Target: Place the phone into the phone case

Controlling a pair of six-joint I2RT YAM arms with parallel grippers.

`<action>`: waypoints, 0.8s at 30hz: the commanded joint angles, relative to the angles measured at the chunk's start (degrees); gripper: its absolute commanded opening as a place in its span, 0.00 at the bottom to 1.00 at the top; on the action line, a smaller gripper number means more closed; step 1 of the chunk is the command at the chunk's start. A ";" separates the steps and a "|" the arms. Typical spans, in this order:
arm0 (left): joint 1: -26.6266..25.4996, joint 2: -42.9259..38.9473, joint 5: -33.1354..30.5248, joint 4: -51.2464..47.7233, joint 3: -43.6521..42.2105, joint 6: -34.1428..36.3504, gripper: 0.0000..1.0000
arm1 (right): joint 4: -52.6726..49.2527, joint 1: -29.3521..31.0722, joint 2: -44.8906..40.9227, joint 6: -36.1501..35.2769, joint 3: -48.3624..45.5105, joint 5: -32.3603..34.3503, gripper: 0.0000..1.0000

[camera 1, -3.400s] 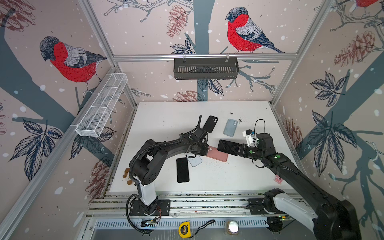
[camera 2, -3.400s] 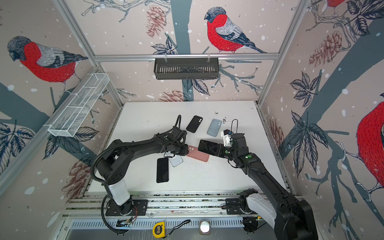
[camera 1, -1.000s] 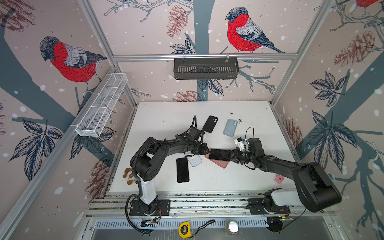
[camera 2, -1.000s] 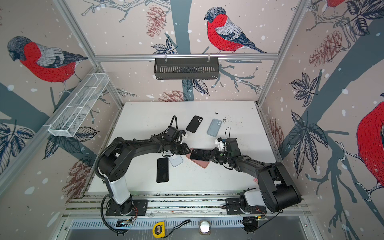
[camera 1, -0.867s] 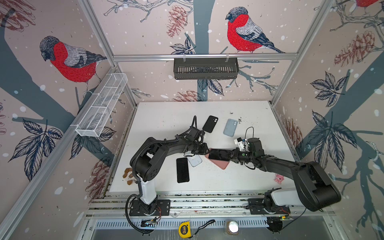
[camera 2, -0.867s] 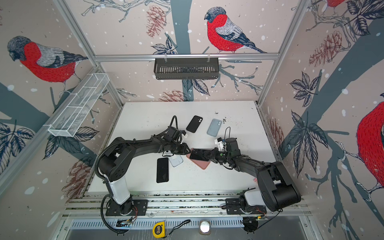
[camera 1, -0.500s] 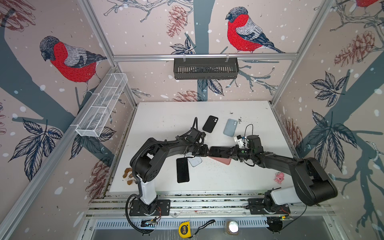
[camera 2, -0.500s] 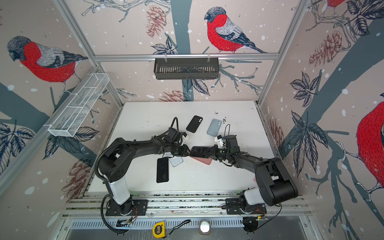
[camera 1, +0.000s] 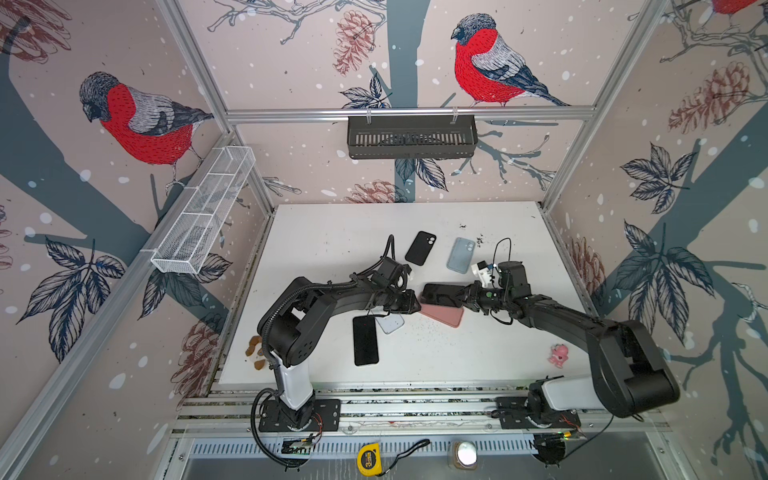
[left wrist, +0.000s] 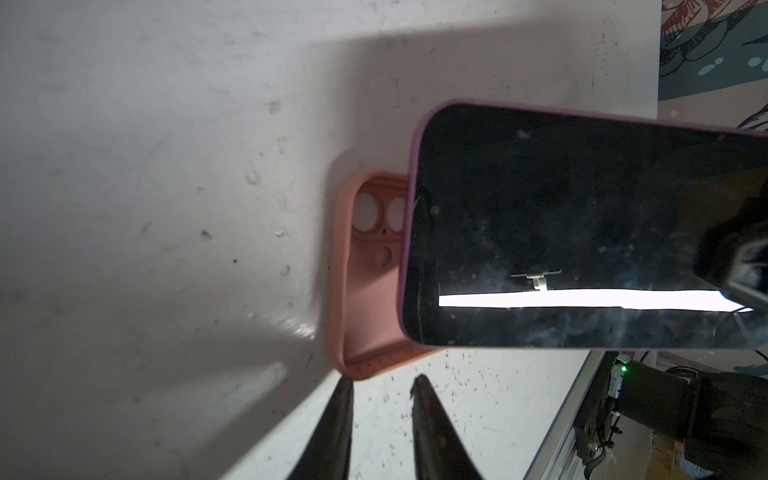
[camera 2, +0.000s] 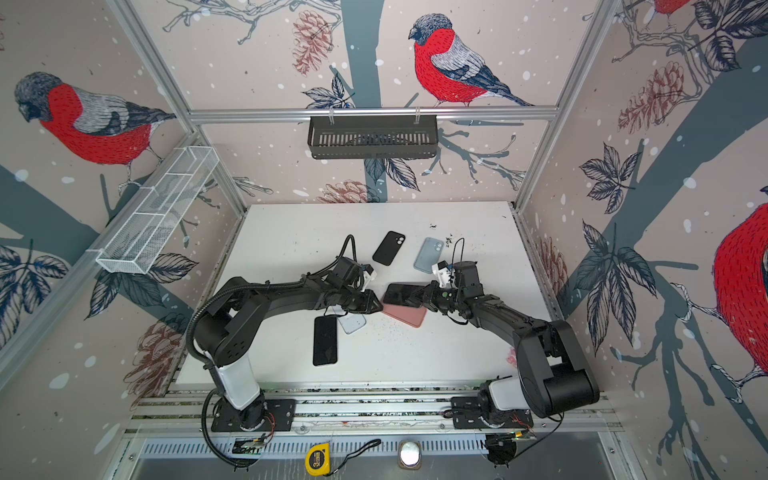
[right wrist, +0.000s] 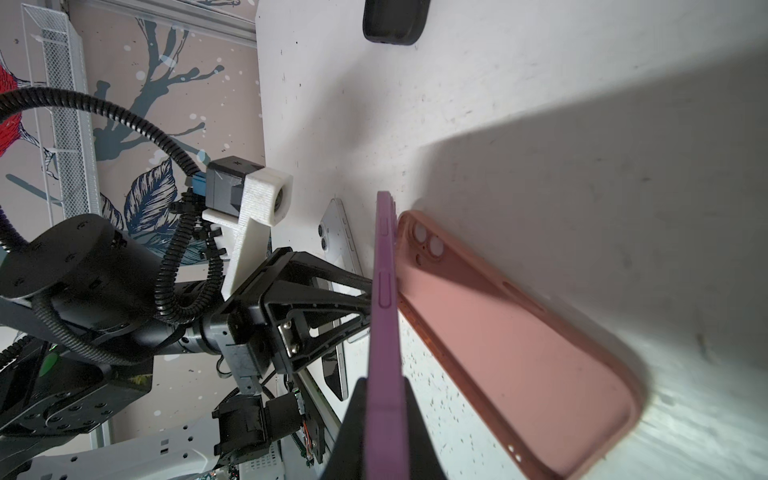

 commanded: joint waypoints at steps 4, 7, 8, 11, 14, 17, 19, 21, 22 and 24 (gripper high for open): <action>0.81 -0.64 -2.33 -3.30 4.18 3.26 0.27 | 4.09 -1.33 -7.02 6.27 -6.88 -0.01 0.03; 1.21 0.15 -2.64 -4.66 6.03 4.29 0.27 | 12.64 -1.93 -12.21 16.02 -11.53 -0.54 0.03; 1.38 0.40 -2.61 -4.86 6.45 4.47 0.27 | 13.11 -2.08 -12.86 17.36 -11.90 -0.46 0.03; 1.66 1.32 -2.14 -4.79 7.44 4.64 0.27 | 12.36 -2.74 -13.01 19.36 -11.76 -0.35 0.03; 1.73 2.25 -1.83 -4.86 8.34 4.80 0.27 | 14.92 -3.40 -10.63 21.69 -12.63 -2.03 0.02; 1.74 2.85 -1.68 -4.70 8.76 4.76 0.27 | 19.68 -3.68 -8.80 24.57 -14.65 -2.69 0.01; 1.75 3.15 -1.41 -4.44 8.71 4.67 0.27 | 21.20 -3.76 -7.76 25.02 -15.43 -2.58 0.02; 1.75 3.33 -1.23 -4.09 8.54 4.52 0.27 | 21.43 -3.75 -7.59 24.55 -15.70 -2.74 0.01; 1.75 3.48 -1.18 -3.91 8.45 4.41 0.27 | 21.54 -3.76 -6.08 24.20 -15.75 -2.66 0.01; 1.75 3.64 -0.87 -3.74 8.28 4.32 0.27 | 21.17 -3.94 -5.71 23.10 -15.88 -2.38 0.01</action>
